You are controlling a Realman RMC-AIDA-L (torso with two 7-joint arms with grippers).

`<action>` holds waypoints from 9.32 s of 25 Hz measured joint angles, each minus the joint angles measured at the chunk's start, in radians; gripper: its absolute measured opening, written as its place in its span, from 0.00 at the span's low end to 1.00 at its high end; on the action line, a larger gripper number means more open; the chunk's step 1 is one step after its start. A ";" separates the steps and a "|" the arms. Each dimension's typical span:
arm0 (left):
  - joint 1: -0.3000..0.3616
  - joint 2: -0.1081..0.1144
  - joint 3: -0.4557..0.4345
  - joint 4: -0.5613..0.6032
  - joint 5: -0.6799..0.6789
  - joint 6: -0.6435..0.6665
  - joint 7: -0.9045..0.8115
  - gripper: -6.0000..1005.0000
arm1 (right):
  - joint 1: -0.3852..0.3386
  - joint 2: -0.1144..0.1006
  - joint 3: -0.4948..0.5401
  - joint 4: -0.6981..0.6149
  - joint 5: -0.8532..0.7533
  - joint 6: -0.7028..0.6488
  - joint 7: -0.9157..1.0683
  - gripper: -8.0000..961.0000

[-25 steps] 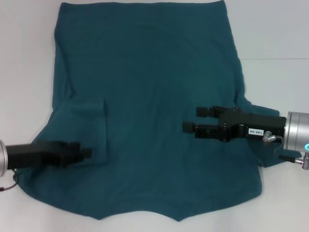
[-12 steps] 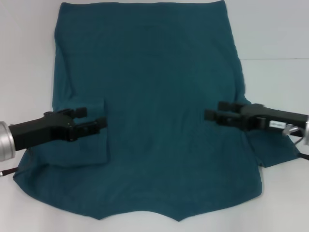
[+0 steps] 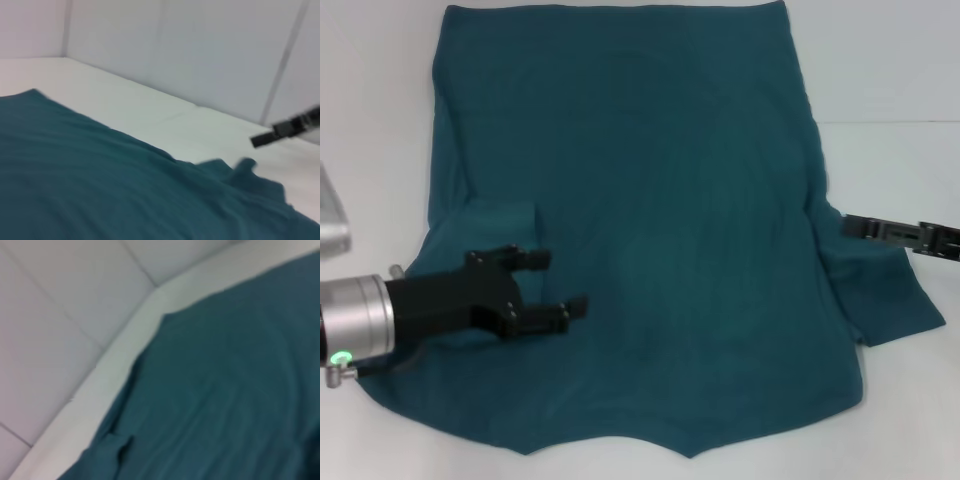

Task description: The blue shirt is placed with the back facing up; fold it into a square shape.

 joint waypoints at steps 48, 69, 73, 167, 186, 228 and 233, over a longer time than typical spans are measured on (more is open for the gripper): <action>-0.026 0.006 0.021 -0.048 0.015 -0.014 0.078 0.87 | 0.051 0.032 -0.002 0.049 -0.131 0.277 0.173 0.55; -0.024 0.006 0.019 -0.047 0.015 -0.014 0.070 0.87 | 0.044 0.032 0.105 0.047 -0.127 0.285 0.117 0.02; -0.023 0.005 0.019 -0.047 0.015 -0.014 0.063 0.87 | 0.056 0.023 0.113 0.045 -0.127 0.293 0.095 0.02; -0.037 0.006 0.004 -0.061 0.002 -0.071 0.020 0.87 | 0.088 -0.012 -0.130 0.045 -0.228 0.113 0.363 0.77; -0.037 0.006 0.004 -0.061 0.002 -0.081 0.021 0.87 | 0.081 0.011 -0.113 0.047 -0.223 0.110 0.364 0.77; -0.043 0.007 0.004 -0.061 0.006 -0.085 0.025 0.87 | 0.107 0.084 -0.065 0.042 -0.182 0.161 0.278 0.78; -0.044 0.007 0.007 -0.061 0.006 -0.092 0.026 0.87 | 0.125 0.096 -0.072 0.044 -0.180 0.160 0.245 0.78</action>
